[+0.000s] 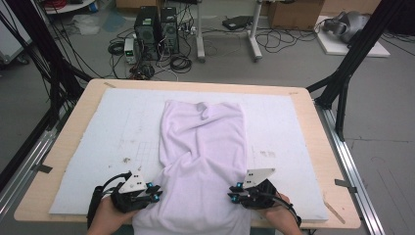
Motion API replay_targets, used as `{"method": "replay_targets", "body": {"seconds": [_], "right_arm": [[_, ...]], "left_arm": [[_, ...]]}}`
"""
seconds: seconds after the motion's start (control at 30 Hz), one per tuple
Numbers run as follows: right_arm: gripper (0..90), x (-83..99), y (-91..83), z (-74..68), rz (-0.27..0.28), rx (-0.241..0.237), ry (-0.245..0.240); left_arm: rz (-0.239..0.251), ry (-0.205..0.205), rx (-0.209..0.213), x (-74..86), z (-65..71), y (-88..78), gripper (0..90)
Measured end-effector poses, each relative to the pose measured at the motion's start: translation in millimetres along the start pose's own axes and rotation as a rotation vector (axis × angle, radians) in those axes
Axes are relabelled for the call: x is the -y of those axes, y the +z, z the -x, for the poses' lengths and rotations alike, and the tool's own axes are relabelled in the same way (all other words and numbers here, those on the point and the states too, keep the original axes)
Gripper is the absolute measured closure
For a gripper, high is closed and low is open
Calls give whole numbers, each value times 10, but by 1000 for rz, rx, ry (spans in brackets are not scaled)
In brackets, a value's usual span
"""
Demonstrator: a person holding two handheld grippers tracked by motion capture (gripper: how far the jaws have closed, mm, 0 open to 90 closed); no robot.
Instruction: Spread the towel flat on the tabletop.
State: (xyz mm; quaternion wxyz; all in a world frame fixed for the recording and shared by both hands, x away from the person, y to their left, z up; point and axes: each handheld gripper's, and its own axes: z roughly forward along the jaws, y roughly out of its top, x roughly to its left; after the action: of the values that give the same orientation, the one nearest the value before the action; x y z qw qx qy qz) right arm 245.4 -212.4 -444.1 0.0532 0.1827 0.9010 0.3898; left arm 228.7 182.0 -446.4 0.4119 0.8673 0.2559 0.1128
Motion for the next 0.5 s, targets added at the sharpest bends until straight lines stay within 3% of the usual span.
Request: {"method": "replay_targets", "body": {"seconds": [0.07,0.13,0.23,0.33,0.5], "right_arm": [[869,18,-1,11,9,-28,10],[876,11,-10,-12,4,-19,-4],[879,-3,-39,-65,-6,-18,-24],[879,-3,-79,-143,-6,-9,-53],[879,6,-146,-226,17,-16,-55]], "left_arm": [[4,1,-10,5,10,-5,879],[6,21,-30,25,47,-48,881],[23,8,-35,76,82,-180,882],[7,1,-52,143,91,-305,883],[42,-13,-24,142,188,-484,884]]}}
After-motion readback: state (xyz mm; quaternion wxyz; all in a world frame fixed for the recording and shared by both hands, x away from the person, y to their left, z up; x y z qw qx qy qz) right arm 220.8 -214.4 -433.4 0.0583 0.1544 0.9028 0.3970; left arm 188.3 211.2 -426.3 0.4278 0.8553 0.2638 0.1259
